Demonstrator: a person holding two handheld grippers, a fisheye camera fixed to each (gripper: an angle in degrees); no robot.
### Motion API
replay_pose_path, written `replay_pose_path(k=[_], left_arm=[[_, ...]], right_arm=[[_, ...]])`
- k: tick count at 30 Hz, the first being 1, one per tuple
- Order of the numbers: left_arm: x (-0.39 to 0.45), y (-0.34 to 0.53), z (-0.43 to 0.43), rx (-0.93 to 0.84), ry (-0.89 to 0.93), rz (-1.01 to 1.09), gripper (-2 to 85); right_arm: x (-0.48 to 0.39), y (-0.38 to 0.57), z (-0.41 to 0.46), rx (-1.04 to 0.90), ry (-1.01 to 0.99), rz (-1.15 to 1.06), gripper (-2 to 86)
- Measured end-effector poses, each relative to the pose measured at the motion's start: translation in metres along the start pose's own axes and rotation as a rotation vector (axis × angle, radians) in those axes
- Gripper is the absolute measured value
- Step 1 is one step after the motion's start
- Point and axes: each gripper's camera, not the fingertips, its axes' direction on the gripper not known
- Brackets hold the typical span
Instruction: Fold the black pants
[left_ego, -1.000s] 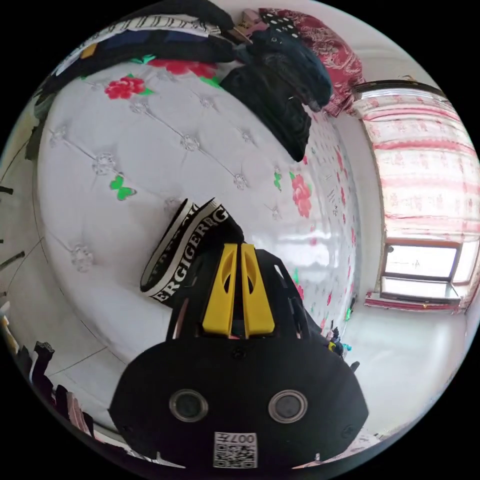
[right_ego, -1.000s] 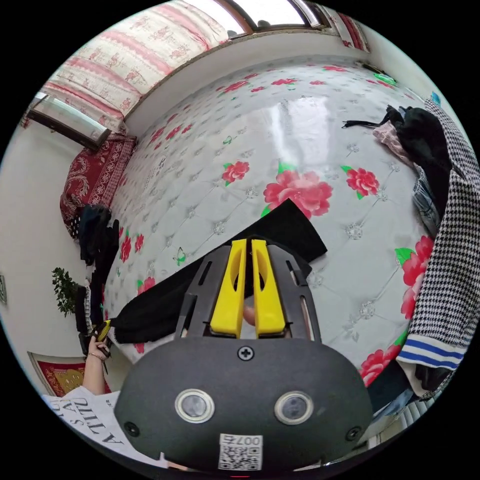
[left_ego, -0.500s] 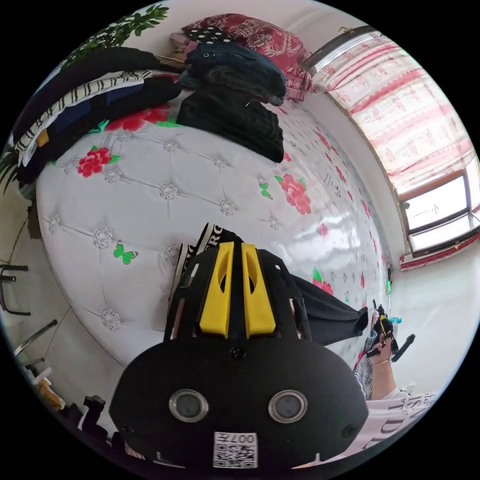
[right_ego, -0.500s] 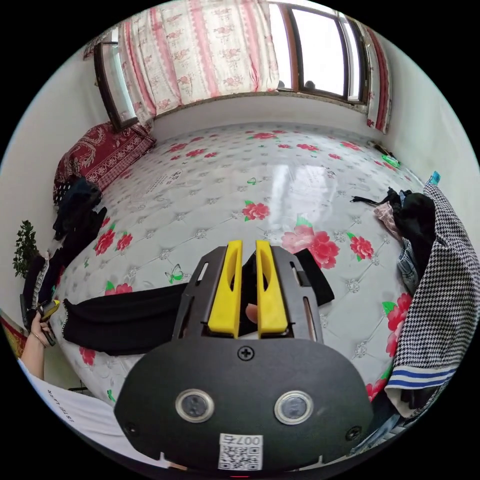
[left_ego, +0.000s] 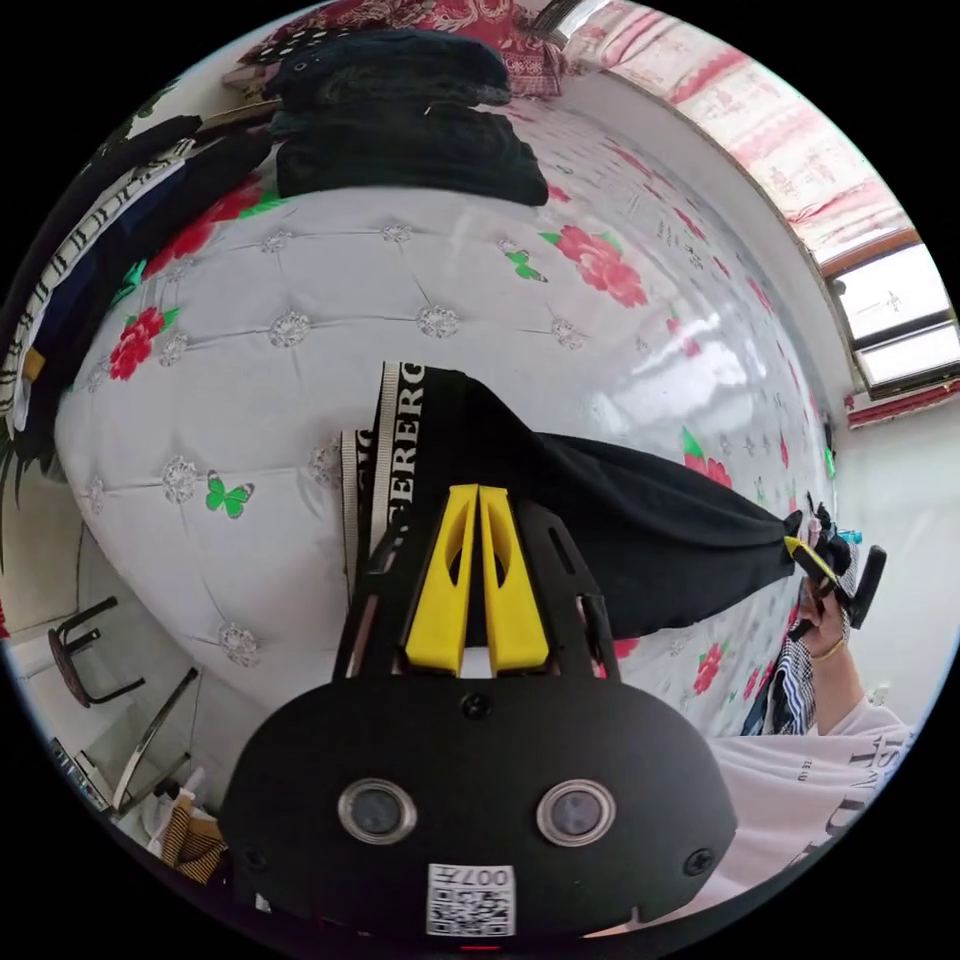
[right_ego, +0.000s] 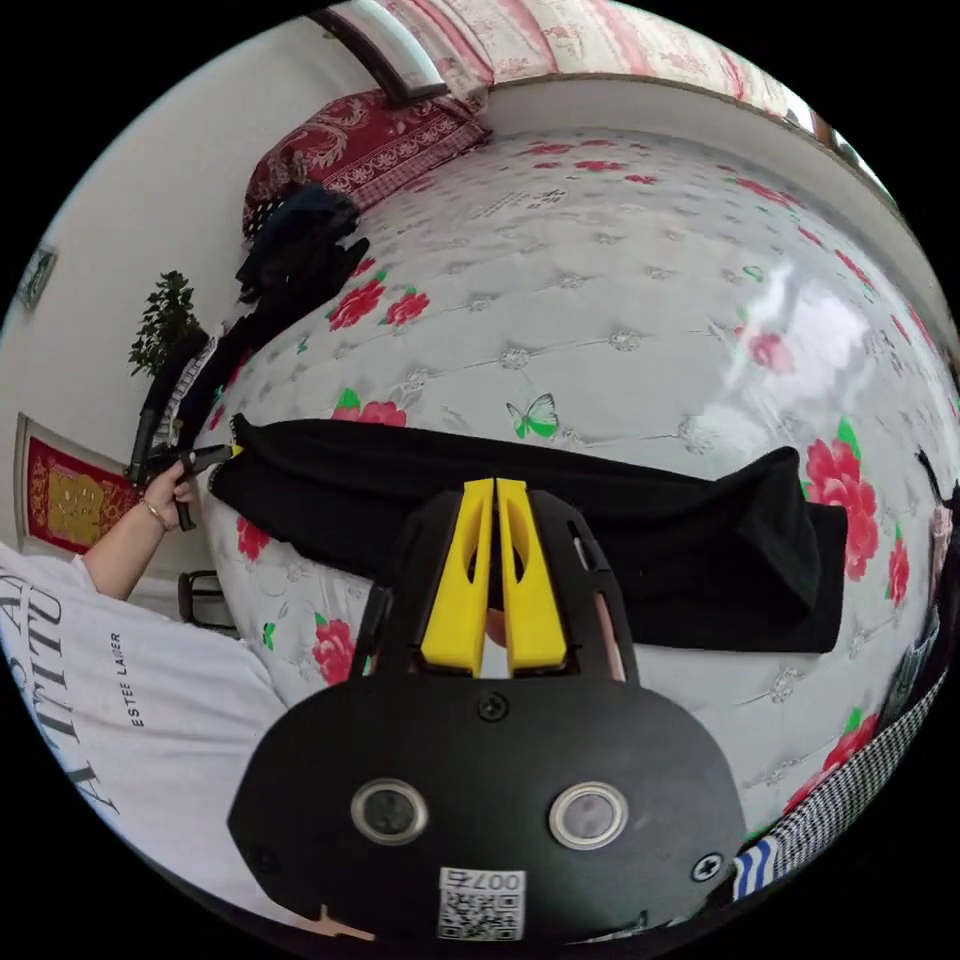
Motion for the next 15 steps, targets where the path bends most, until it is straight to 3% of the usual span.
replay_pose_path(k=[4,8,12,15], left_arm=[[-0.002,0.005,0.008,-0.030,-0.042,0.043,-1.0],[-0.011,0.012,0.008,-0.009,-0.011,0.030,-1.0],[-0.014,0.019,0.006,-0.004,-0.036,-0.004,-1.0],[-0.018,0.028,0.005,0.013,-0.031,-0.022,-1.0]], right_arm=[[-0.047,-0.022,0.060,-0.216,-0.100,-0.236,-0.2],[-0.063,-0.056,0.086,-0.200,-0.006,-0.291,-0.2],[-0.023,-0.096,0.056,0.068,0.156,-0.002,-0.1],[0.015,-0.087,0.016,0.207,0.123,0.141,0.3]])
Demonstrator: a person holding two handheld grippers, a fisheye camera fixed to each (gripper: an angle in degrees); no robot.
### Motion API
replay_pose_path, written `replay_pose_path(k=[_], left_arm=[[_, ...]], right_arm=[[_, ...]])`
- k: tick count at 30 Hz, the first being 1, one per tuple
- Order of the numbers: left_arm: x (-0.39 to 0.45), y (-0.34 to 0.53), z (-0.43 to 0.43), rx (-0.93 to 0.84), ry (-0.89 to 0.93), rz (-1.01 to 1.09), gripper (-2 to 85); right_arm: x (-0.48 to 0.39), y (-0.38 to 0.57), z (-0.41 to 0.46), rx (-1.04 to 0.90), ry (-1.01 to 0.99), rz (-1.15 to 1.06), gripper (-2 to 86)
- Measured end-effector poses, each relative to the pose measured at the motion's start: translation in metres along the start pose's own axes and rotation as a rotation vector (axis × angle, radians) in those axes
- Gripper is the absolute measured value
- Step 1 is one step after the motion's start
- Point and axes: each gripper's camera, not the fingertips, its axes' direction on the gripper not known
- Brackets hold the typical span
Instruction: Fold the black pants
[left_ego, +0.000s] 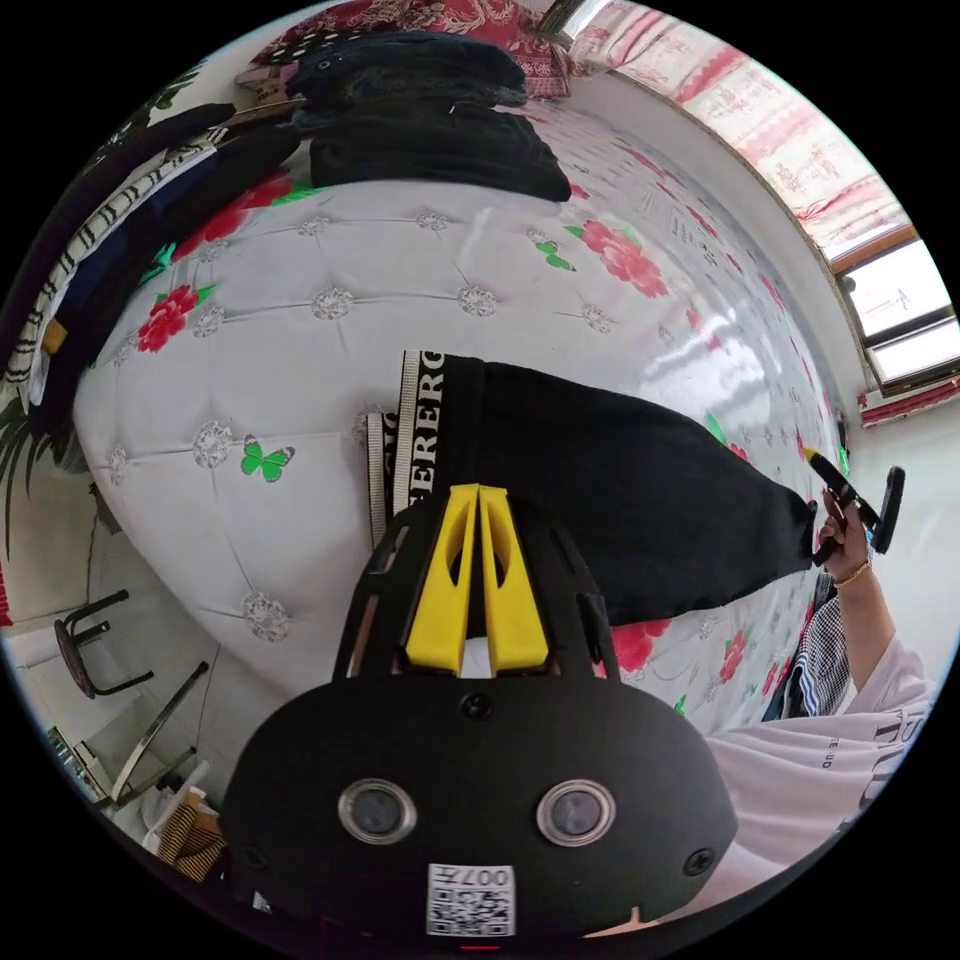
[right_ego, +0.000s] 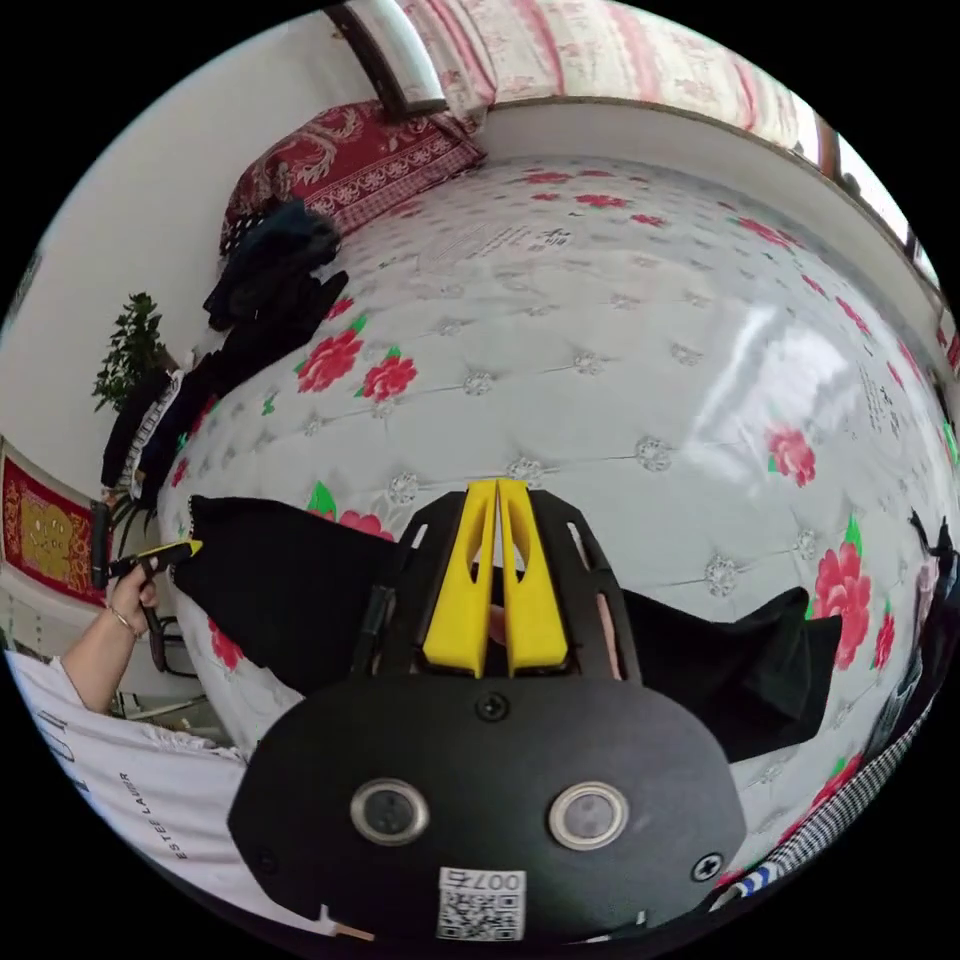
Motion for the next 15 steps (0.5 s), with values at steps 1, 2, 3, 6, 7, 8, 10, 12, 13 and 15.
replay_pose_path(k=[1,2,3,6,7,8,10,12,13,15], left_arm=[[-0.003,0.003,0.000,0.009,0.014,-0.013,-1.0],[-0.006,0.005,0.000,0.017,0.028,-0.029,-1.0],[-0.007,0.006,0.000,0.020,0.034,-0.038,-1.0],[-0.008,0.007,-0.001,0.025,0.039,-0.062,-1.0],[-0.005,0.008,-0.002,0.026,0.028,-0.061,-1.0],[-0.001,0.009,-0.005,0.032,0.017,-0.056,-1.0],[0.005,0.011,-0.013,0.053,0.003,-0.063,-1.0],[0.011,0.015,-0.023,0.093,0.017,-0.061,-1.0],[0.017,0.018,-0.030,0.116,0.019,-0.057,-1.0],[0.024,0.021,-0.037,0.131,0.023,-0.045,-1.0]], right_arm=[[0.017,0.008,-0.014,0.035,0.024,0.027,0.7],[0.026,0.014,-0.020,0.045,0.042,0.040,0.9],[0.046,0.027,-0.032,0.050,0.085,0.067,1.8],[0.093,0.068,-0.061,0.046,0.247,0.113,4.8],[0.108,0.083,-0.069,0.030,0.309,0.119,6.0],[0.114,0.088,-0.071,0.009,0.333,0.117,6.5],[0.126,0.101,-0.064,-0.108,0.371,0.052,8.2],[0.123,0.104,-0.054,-0.166,0.394,-0.027,8.8],[0.121,0.104,-0.050,-0.174,0.407,-0.051,8.8],[0.119,0.100,-0.032,-0.192,0.441,-0.106,8.4]])
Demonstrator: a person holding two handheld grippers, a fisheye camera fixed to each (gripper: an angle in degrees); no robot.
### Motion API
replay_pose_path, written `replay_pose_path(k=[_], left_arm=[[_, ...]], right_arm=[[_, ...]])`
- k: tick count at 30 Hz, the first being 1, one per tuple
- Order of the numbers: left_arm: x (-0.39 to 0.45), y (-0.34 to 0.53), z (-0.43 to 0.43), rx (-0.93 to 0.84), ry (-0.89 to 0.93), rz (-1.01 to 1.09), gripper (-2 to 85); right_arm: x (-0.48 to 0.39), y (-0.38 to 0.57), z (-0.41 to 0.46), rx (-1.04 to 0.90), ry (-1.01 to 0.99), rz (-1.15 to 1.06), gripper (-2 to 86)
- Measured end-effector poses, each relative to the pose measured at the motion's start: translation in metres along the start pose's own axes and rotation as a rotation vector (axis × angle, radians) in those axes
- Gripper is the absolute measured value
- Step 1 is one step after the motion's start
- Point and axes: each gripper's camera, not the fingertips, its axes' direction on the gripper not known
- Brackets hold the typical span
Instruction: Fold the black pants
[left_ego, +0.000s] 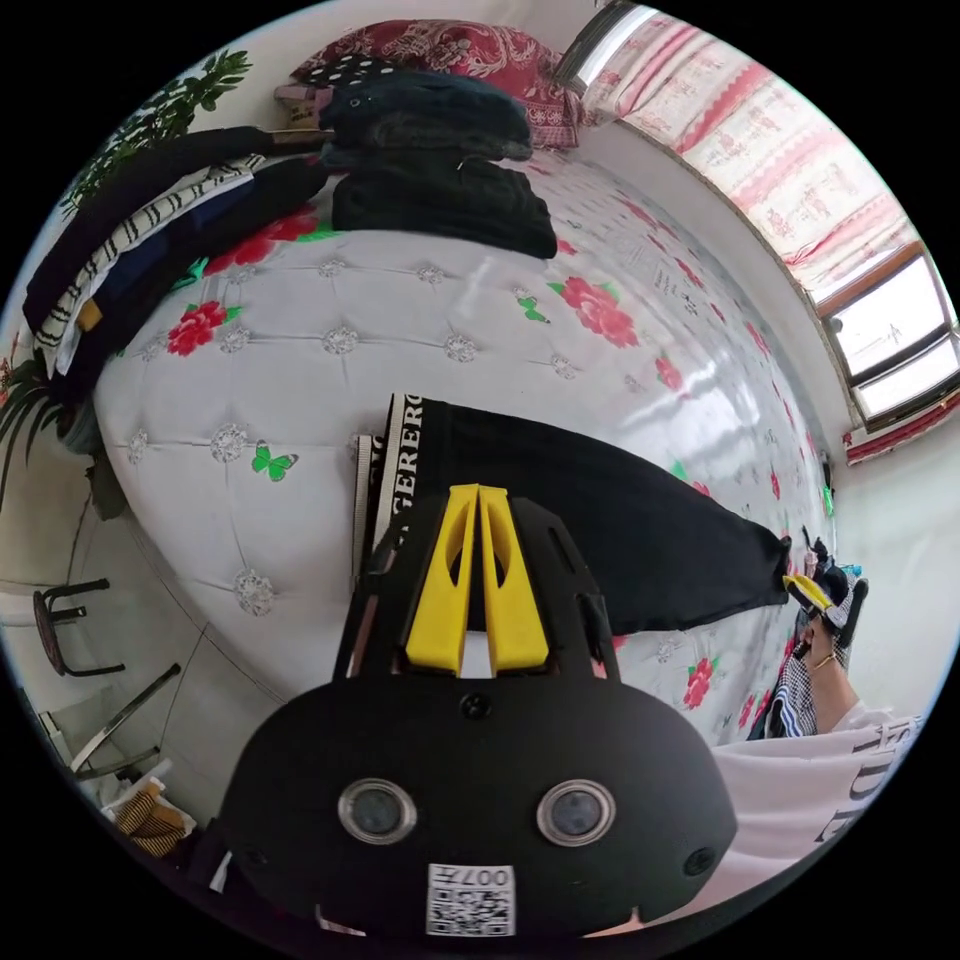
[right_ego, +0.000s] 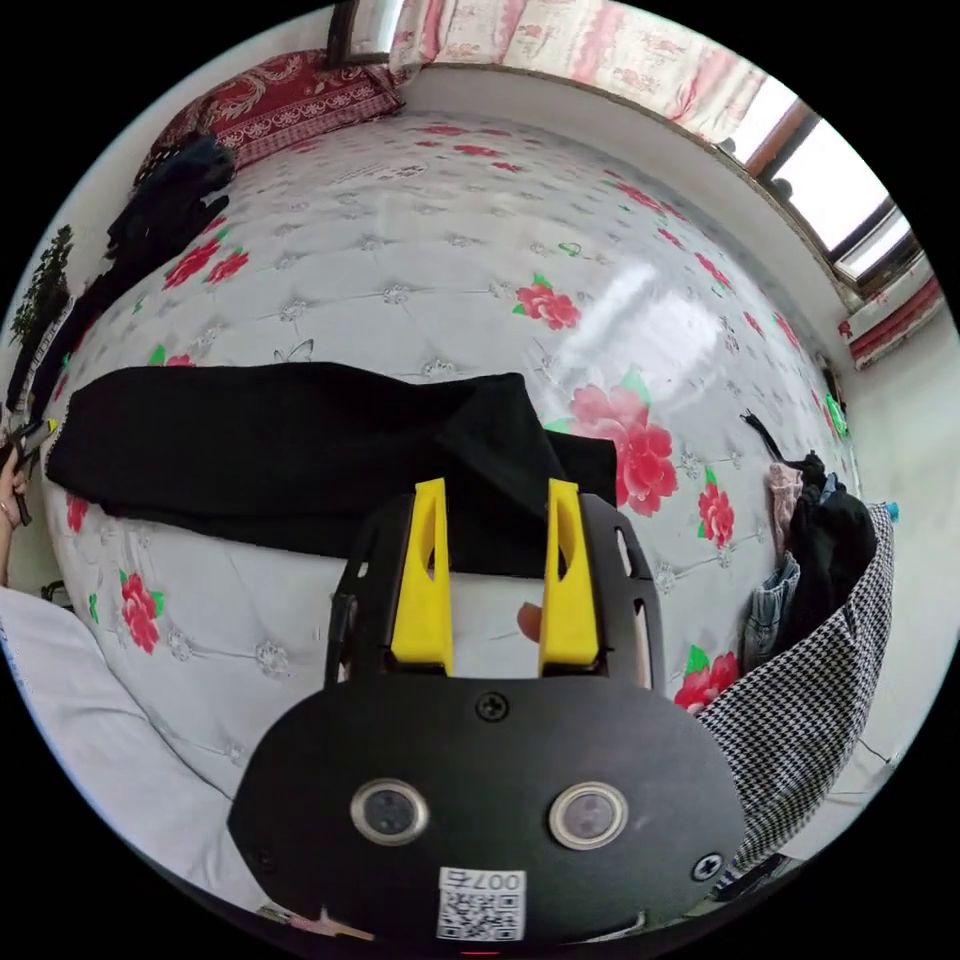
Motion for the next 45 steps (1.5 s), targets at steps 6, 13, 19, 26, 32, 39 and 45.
replay_pose_path(k=[6,13,19,26,32,39,45], left_arm=[[0.009,0.010,0.017,-0.094,-0.052,0.013,-1.0],[0.019,0.016,0.041,-0.170,-0.148,0.056,-1.0],[0.029,0.012,0.050,-0.169,-0.176,0.109,-1.0],[0.035,0.012,0.051,-0.181,-0.180,0.171,-1.0],[0.042,0.016,0.051,-0.139,-0.224,0.165,-1.0],[0.050,0.010,0.053,-0.123,-0.259,0.152,-1.0],[0.051,0.016,0.042,-0.137,-0.238,0.161,-1.0]], right_arm=[[0.026,-0.020,0.025,-0.067,0.030,0.091,2.0],[0.109,-0.005,-0.078,0.111,-0.163,0.248,0.2],[0.188,-0.008,-0.140,0.150,-0.425,0.373,0.0],[0.235,-0.012,-0.077,-0.018,-0.604,0.452,0.0],[0.271,0.002,-0.077,-0.075,-0.638,0.486,0.1],[0.309,-0.030,0.029,-0.189,-0.359,0.615,2.4],[0.243,-0.033,0.004,0.078,-0.226,0.470,4.3]])
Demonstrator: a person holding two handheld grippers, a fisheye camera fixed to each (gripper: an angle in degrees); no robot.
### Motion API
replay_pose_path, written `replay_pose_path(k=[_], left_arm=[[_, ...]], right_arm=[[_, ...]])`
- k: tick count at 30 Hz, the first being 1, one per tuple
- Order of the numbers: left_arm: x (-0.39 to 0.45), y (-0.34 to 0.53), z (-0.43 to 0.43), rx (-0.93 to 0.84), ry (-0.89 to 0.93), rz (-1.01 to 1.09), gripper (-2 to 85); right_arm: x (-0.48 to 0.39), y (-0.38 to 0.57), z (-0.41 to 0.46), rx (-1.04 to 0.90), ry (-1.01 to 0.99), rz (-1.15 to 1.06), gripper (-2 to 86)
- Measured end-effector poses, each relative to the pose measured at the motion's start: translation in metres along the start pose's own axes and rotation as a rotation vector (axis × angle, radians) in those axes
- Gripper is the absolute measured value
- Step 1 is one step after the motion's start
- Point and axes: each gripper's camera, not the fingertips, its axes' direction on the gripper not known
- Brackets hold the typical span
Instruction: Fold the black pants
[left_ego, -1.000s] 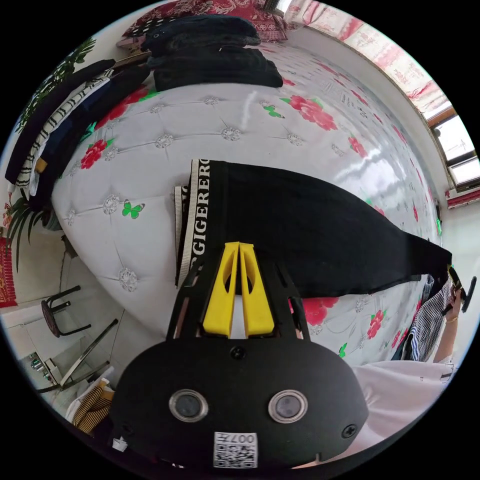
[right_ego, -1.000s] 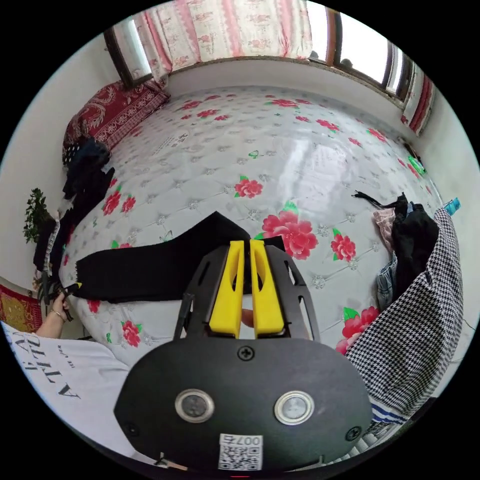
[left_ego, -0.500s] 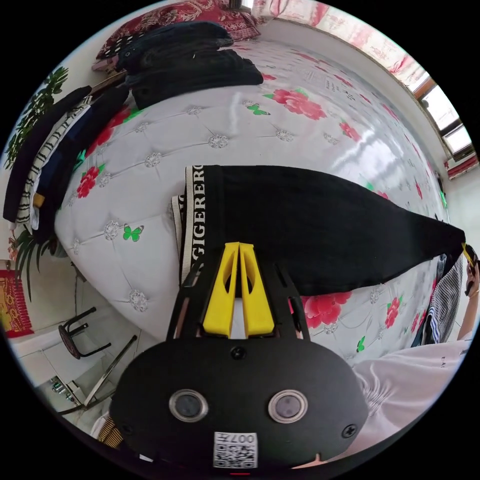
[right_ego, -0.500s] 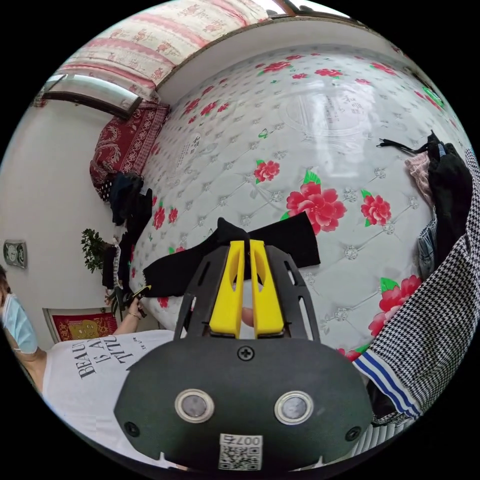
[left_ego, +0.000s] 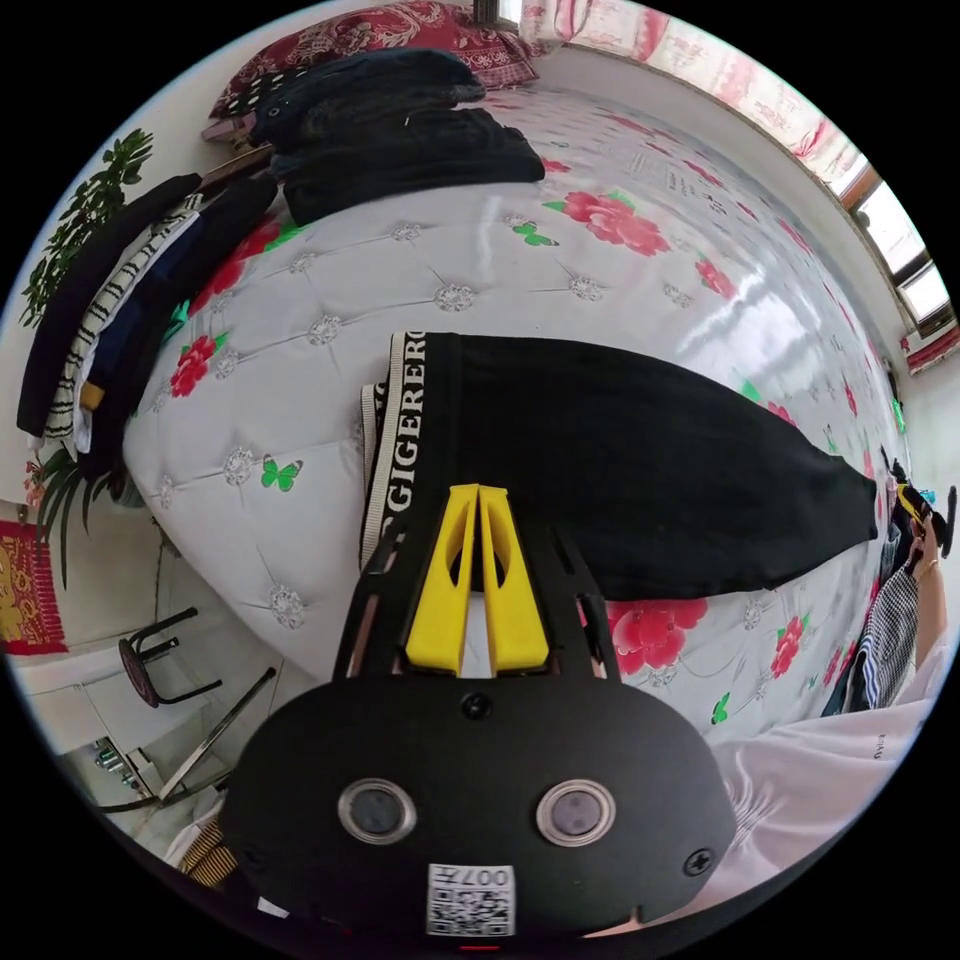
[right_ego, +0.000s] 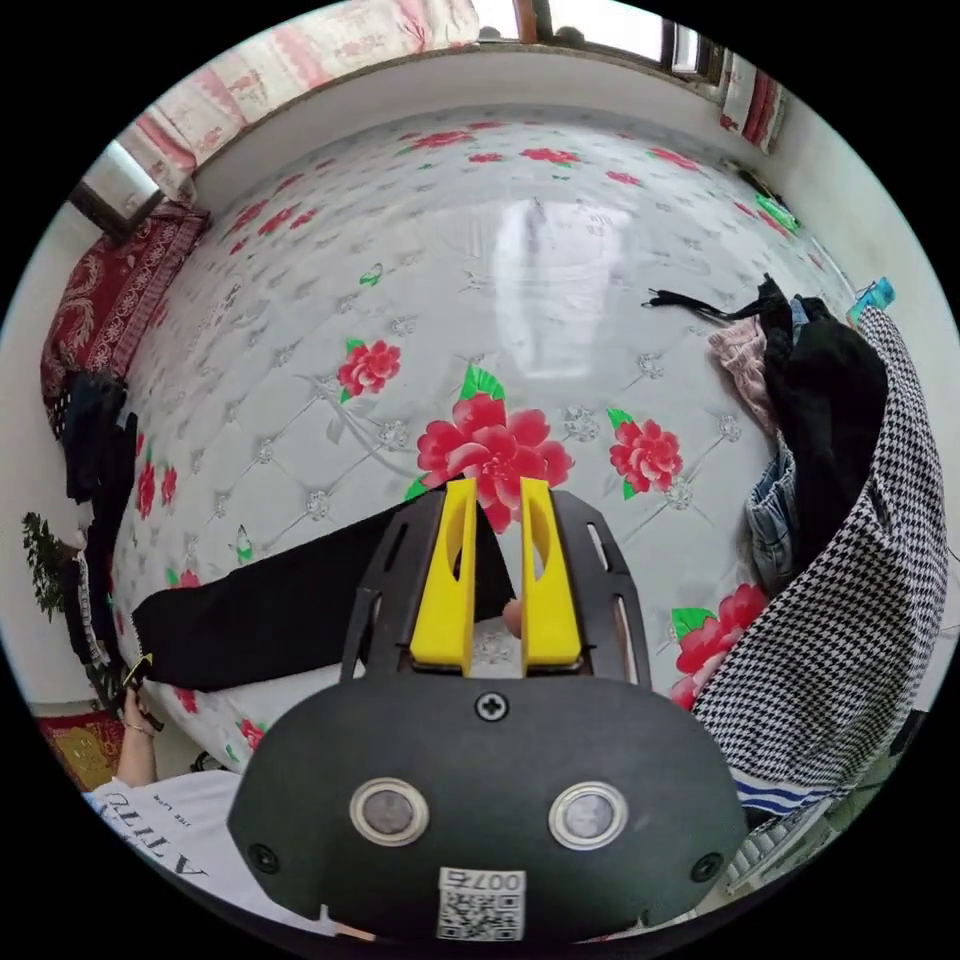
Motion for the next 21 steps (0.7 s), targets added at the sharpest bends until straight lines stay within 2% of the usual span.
replay_pose_path(k=[4,7,9,13,17,19,21], left_arm=[[-0.001,0.015,-0.016,0.050,-0.005,-0.029,-1.0],[-0.003,0.022,-0.028,0.096,0.025,-0.048,-1.0],[-0.001,0.022,-0.031,0.105,0.063,-0.038,-1.0],[0.011,0.014,-0.026,0.077,0.064,0.034,-1.0],[0.023,0.010,-0.014,0.037,0.014,0.103,-1.0],[0.024,0.009,-0.006,0.001,-0.006,0.111,-1.0],[0.024,0.011,-0.007,0.021,0.004,0.113,-1.0]], right_arm=[[-0.102,0.064,-0.010,0.057,-0.283,-0.279,4.8],[-0.212,0.143,0.018,-0.068,-0.545,-0.509,5.1],[-0.262,0.179,0.039,-0.164,-0.619,-0.615,5.2],[-0.331,0.225,0.073,-0.332,-0.682,-0.736,5.3],[-0.368,0.243,0.095,-0.372,-0.595,-0.799,5.1],[-0.382,0.249,0.108,-0.463,-0.573,-0.815,4.9],[-0.388,0.254,0.103,-0.416,-0.555,-0.824,4.8]])
